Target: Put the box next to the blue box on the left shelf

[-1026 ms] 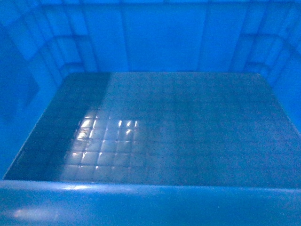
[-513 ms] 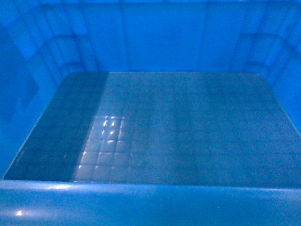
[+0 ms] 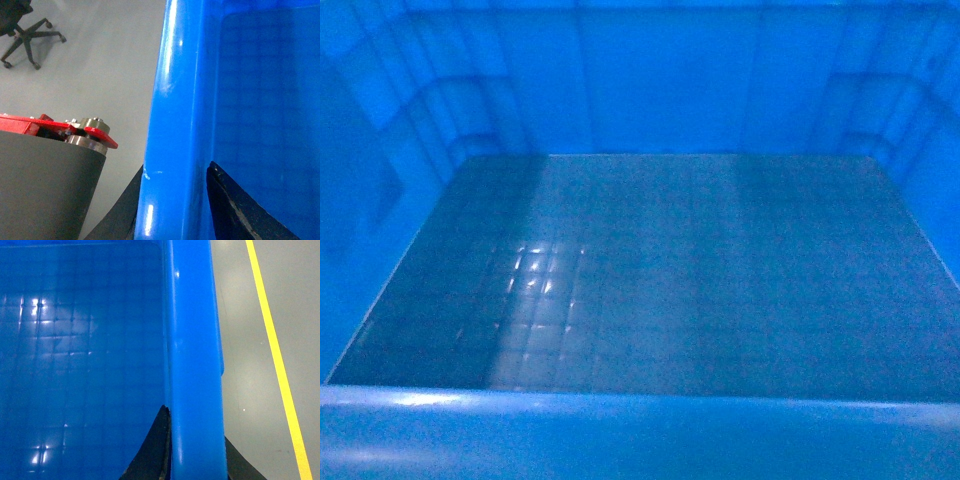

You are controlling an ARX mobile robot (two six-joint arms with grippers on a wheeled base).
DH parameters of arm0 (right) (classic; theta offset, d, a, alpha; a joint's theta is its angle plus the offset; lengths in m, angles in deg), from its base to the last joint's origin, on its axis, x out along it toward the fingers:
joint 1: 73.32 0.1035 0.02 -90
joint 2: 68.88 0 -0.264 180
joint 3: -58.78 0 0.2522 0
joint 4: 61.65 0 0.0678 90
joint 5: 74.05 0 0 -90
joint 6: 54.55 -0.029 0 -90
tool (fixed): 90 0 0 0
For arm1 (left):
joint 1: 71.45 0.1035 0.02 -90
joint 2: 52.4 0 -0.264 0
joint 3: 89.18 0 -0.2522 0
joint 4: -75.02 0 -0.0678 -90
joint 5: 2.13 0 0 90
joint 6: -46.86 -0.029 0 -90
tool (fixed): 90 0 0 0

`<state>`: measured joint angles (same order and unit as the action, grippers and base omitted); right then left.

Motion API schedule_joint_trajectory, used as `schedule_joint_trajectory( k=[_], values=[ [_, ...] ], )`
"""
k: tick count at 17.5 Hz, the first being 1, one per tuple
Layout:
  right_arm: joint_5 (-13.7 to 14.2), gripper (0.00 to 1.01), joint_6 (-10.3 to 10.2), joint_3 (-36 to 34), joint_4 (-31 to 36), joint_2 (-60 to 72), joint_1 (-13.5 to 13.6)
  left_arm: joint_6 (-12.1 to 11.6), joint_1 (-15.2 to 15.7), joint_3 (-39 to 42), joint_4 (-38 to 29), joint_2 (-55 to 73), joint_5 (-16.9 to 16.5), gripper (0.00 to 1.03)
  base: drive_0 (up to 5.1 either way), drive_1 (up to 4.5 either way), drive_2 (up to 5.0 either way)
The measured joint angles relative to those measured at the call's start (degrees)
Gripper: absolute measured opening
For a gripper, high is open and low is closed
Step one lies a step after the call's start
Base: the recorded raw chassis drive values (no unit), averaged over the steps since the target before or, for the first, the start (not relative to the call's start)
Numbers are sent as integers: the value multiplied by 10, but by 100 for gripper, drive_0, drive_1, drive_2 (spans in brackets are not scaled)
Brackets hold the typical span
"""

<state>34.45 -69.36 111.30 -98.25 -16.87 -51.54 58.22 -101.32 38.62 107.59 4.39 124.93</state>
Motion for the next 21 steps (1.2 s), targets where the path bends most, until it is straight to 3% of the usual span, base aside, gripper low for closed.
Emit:
schedule_joint_trajectory(
  k=[21],
  values=[
    [-1,9,0,0,1,0,0,-1,0,0,-1,-1,2,31,-3,401,-407]
  ],
)
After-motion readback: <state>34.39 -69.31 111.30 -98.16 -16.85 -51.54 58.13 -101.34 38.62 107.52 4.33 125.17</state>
